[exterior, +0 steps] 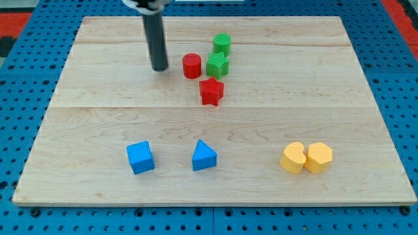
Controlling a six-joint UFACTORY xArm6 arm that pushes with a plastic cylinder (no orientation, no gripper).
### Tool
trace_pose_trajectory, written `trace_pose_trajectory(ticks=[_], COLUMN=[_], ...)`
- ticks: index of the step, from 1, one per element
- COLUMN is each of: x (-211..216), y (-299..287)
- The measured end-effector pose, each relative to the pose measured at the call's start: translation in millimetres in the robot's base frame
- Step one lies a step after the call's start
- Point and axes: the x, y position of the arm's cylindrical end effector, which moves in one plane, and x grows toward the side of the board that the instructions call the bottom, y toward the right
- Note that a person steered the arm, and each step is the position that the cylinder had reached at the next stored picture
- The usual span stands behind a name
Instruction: Push the green circle into the green star
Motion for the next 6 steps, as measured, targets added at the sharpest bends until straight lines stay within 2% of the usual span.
trace_pose_trajectory(ticks=[2, 3, 4, 6], x=[-69, -98, -64, -56], y=[75, 140, 235, 117])
